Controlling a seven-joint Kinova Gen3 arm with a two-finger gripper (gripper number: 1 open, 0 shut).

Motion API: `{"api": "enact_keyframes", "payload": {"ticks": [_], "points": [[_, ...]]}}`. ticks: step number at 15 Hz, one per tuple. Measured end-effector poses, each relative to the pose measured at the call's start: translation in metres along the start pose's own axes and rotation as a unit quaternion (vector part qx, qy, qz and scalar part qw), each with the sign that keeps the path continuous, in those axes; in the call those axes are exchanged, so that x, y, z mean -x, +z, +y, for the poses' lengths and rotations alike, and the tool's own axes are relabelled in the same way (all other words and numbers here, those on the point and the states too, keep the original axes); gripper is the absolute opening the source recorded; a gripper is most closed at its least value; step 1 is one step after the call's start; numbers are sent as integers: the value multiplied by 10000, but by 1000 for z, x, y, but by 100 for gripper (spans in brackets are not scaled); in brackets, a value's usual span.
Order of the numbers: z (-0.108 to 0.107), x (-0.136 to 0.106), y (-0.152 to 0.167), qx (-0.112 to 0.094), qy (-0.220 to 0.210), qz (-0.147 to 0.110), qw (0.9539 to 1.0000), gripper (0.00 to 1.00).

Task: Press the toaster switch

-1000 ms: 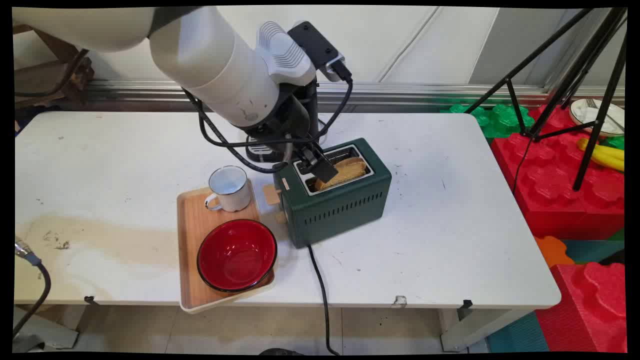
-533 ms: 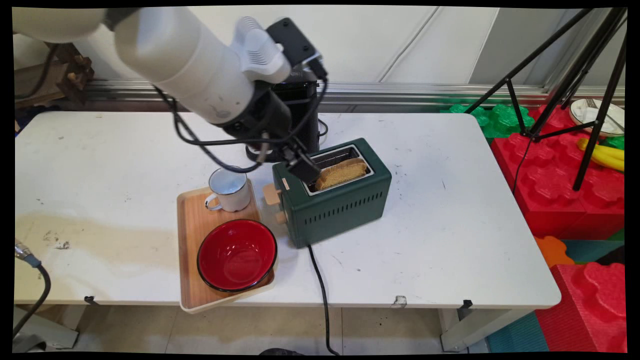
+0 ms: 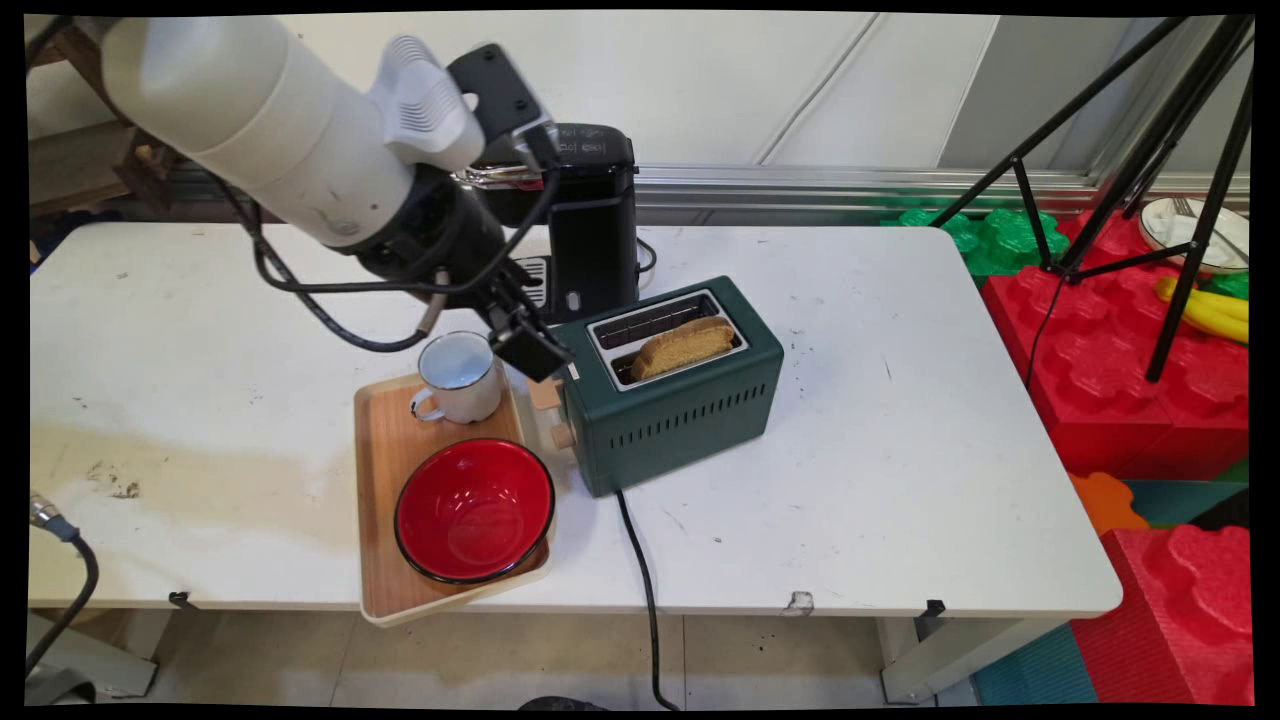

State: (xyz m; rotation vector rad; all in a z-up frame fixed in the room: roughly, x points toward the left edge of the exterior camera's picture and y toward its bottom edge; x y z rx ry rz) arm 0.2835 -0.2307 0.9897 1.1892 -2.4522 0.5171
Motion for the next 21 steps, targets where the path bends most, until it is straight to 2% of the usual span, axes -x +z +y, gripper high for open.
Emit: {"api": "enact_keyframes", "payload": {"ticks": [7, 8, 14, 21], "points": [[-10, 16, -2, 73, -67, -144, 9998, 100], [-11, 17, -1, 74, -77, -161, 9998, 0], [-17, 26, 9, 49, -107, -289, 9995, 0], [-18, 30, 32, 68, -156, -288, 9994, 0]]}}
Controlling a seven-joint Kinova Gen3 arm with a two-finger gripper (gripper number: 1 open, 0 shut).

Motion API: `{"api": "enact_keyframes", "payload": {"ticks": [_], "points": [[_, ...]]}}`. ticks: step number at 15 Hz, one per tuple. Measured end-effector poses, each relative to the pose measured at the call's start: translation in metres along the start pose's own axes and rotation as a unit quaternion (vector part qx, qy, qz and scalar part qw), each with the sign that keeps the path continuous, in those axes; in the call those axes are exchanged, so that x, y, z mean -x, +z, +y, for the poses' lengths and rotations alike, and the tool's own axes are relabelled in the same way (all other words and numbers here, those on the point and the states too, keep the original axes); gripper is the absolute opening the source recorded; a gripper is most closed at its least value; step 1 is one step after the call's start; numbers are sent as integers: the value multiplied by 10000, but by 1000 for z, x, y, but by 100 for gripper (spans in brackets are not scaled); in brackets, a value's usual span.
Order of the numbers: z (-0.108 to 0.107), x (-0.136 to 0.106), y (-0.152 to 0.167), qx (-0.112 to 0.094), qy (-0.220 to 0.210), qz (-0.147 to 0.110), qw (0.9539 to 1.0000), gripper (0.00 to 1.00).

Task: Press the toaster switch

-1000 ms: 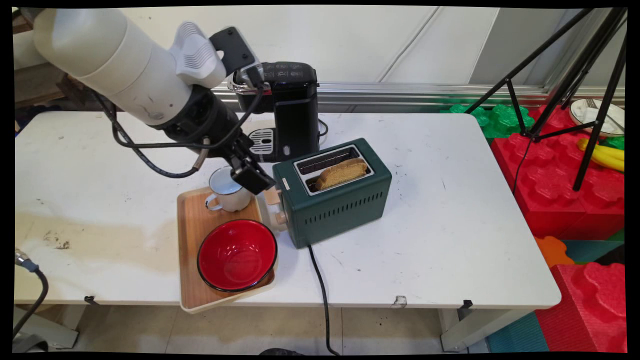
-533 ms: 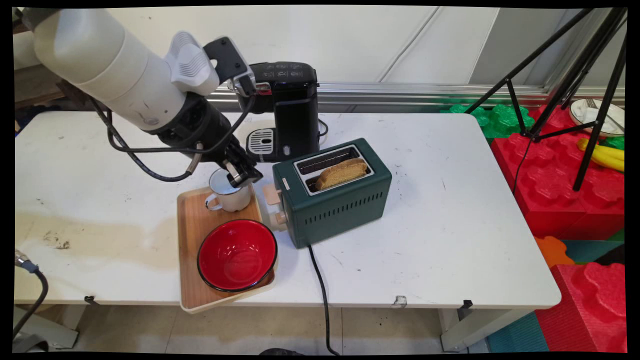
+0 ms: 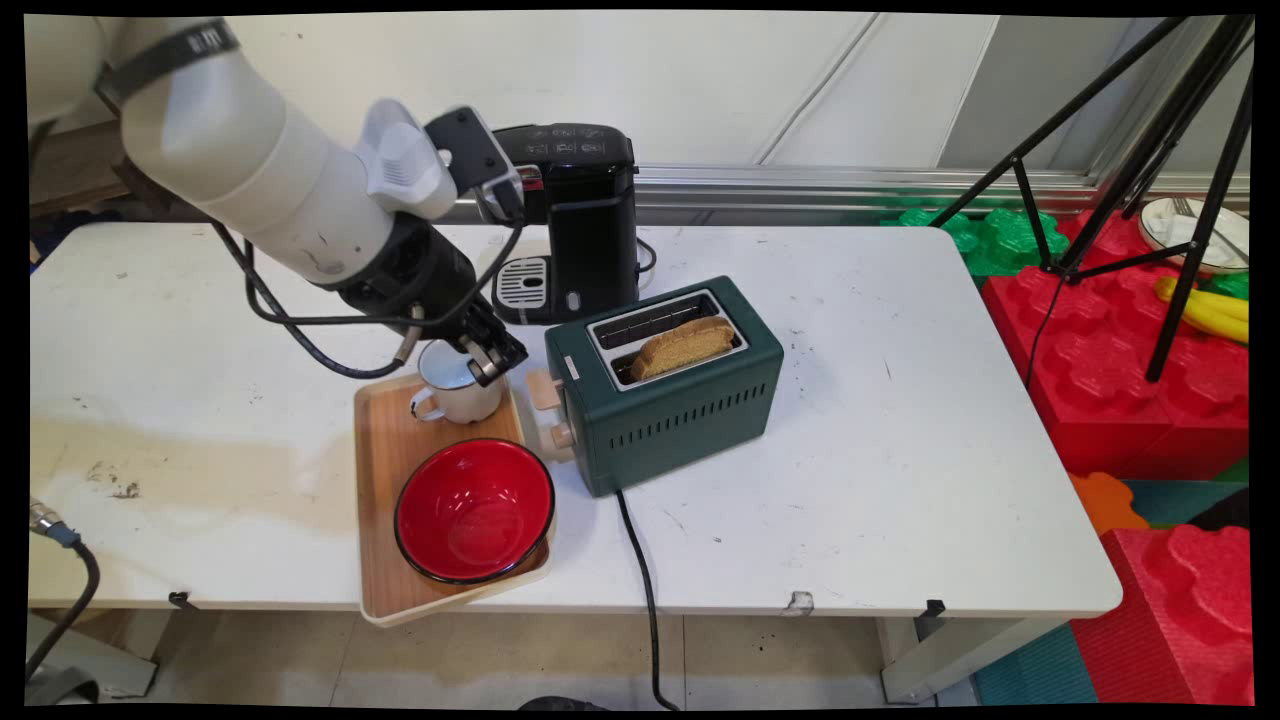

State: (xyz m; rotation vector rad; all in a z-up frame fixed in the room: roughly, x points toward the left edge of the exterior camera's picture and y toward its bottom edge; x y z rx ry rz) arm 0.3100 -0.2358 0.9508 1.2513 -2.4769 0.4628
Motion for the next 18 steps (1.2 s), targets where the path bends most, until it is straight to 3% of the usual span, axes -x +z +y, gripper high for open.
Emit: {"api": "enact_keyframes", "payload": {"ticks": [18], "points": [[4, 12, 58, 343, -171, 128, 9992, 0]]}}
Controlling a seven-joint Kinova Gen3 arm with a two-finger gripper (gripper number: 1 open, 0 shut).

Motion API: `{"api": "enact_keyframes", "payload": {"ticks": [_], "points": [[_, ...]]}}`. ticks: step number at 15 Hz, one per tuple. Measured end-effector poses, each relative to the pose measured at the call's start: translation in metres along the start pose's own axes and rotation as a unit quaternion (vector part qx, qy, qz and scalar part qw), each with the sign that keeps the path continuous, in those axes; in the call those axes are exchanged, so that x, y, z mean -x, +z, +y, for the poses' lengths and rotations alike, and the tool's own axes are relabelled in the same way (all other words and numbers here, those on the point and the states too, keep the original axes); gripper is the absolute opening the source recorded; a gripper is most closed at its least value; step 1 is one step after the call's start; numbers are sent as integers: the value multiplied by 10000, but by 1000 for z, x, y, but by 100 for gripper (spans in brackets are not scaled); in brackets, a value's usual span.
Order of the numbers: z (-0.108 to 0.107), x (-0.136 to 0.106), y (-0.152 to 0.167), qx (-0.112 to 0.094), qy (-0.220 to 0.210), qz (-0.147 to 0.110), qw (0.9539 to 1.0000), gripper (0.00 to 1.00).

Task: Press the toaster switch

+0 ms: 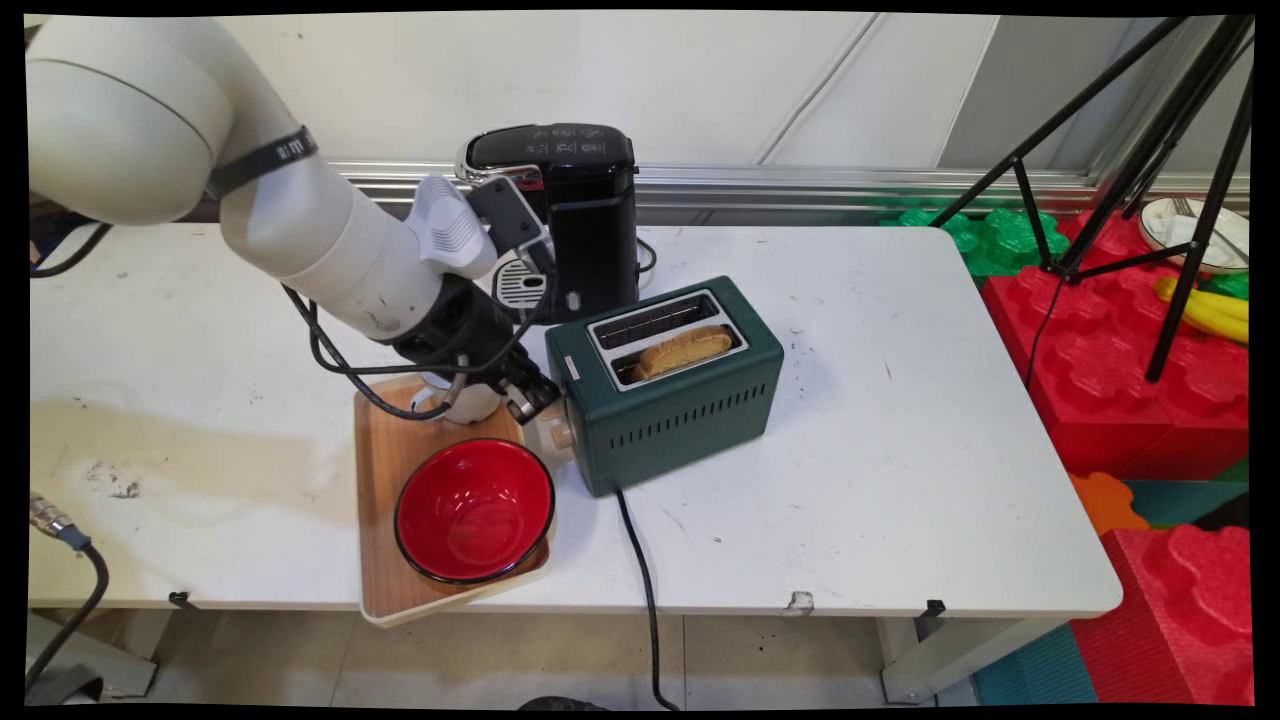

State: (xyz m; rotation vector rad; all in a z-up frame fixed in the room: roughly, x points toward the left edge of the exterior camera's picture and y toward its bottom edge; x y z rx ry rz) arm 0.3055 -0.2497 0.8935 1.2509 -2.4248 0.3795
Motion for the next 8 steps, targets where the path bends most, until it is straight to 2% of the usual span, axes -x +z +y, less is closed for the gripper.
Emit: {"api": "enact_keyframes", "payload": {"ticks": [8], "points": [[-5, 7, 15, 64, -49, -21, 10000, 0]]}}
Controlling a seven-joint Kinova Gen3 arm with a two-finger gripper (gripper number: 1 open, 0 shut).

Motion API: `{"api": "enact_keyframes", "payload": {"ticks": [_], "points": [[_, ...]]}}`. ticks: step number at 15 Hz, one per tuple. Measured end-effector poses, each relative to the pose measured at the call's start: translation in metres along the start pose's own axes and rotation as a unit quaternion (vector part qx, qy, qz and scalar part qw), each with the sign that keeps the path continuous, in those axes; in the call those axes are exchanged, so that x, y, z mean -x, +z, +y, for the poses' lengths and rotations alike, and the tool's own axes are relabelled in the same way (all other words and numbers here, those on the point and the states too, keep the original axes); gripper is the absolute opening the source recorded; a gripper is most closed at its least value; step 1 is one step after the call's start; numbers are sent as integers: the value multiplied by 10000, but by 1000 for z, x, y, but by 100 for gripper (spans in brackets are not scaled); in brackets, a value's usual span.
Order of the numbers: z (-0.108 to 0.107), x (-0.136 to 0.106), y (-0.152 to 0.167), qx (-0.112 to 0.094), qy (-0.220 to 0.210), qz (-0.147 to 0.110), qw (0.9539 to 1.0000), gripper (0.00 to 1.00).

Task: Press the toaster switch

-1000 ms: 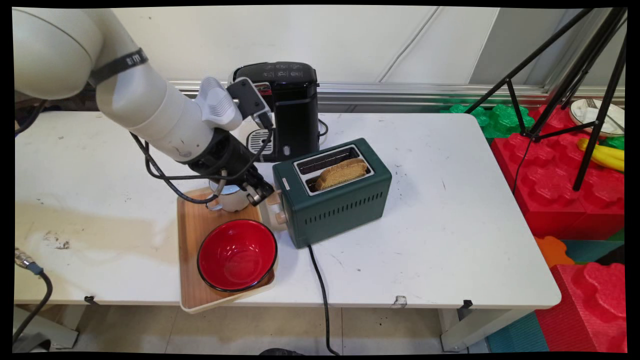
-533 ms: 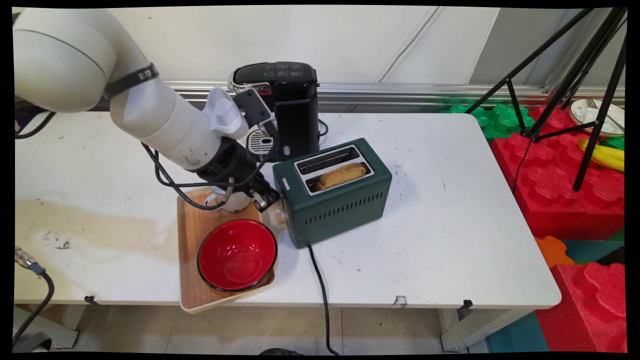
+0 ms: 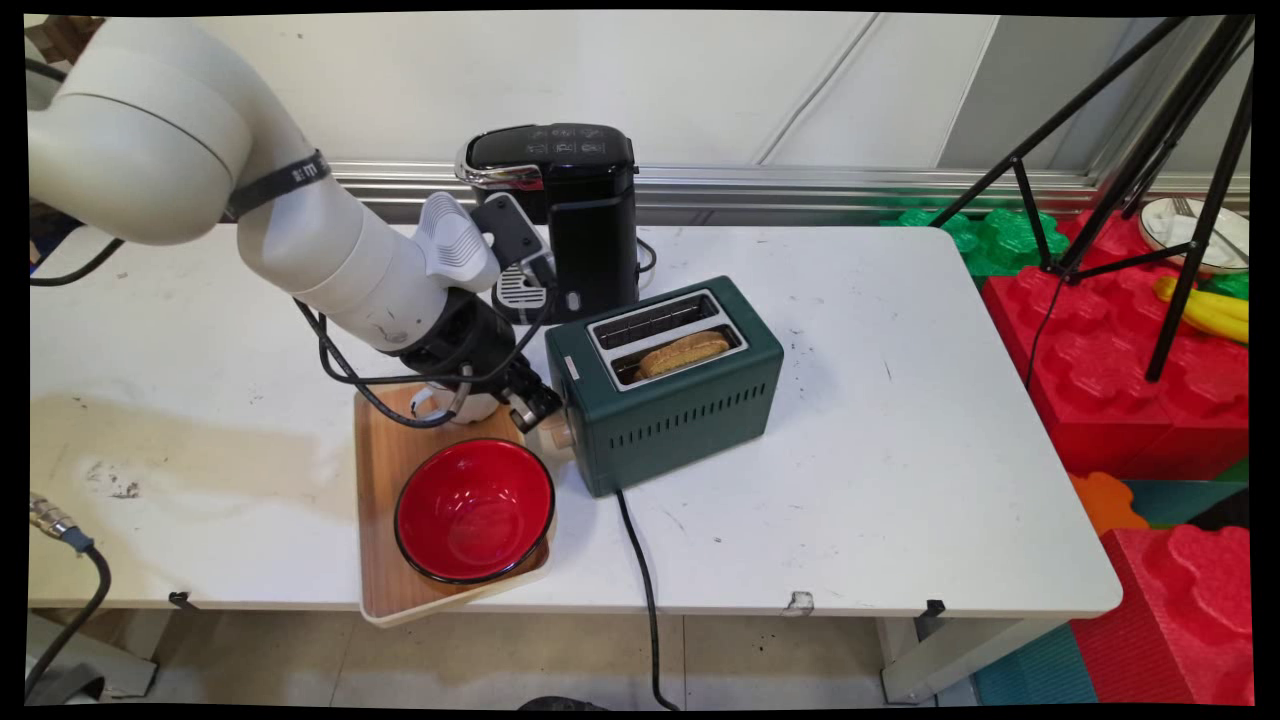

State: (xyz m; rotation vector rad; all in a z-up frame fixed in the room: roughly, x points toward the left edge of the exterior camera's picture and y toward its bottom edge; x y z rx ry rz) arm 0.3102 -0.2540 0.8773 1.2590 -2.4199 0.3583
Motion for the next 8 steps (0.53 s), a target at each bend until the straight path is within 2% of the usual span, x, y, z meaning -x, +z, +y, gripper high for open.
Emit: {"api": "enact_keyframes", "payload": {"ticks": [8], "points": [[-1, 6, -3, -29, 15, -85, 10000, 0]]}}
